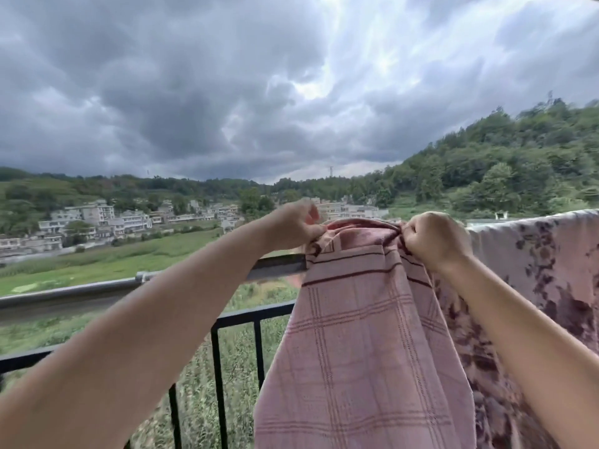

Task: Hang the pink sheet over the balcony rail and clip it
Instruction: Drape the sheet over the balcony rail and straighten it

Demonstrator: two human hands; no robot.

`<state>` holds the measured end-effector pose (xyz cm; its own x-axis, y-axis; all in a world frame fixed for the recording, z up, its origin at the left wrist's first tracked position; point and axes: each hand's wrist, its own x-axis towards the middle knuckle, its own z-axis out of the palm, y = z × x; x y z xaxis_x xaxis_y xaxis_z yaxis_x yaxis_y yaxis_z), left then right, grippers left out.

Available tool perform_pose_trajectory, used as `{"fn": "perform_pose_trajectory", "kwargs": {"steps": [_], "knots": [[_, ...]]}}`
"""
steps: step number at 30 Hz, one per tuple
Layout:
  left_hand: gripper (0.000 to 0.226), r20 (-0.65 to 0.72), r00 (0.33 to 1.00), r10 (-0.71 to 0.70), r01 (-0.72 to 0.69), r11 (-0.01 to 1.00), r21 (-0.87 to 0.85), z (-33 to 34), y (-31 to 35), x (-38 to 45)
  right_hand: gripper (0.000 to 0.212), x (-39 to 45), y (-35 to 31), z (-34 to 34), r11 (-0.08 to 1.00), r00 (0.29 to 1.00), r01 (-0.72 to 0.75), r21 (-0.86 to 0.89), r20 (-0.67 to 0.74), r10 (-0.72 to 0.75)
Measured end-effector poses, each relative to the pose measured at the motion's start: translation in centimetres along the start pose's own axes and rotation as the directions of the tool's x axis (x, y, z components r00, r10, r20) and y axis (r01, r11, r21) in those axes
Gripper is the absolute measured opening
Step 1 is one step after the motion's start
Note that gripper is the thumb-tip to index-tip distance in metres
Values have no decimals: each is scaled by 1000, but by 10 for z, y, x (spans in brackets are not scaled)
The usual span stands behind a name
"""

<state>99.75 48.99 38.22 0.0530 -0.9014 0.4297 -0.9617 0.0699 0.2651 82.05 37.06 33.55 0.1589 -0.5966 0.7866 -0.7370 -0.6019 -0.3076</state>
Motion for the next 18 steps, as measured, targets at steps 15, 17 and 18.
{"fn": "perform_pose_trajectory", "kwargs": {"steps": [15, 17, 18], "knots": [[15, -470, 882, -28, 73, 994, 76, 28, 21, -36, 32, 1, 15, 5, 775, 789, 593, 219, 34, -613], [25, -552, 815, -178, 137, 984, -114, 7, 17, -38, 26, 2, 7, 3, 720, 745, 639, 269, 17, -667], [29, -612, 751, -249, 160, 967, -196, -8, 13, -39, 23, 4, 1, 0, 694, 727, 660, 290, -9, -687]]}}
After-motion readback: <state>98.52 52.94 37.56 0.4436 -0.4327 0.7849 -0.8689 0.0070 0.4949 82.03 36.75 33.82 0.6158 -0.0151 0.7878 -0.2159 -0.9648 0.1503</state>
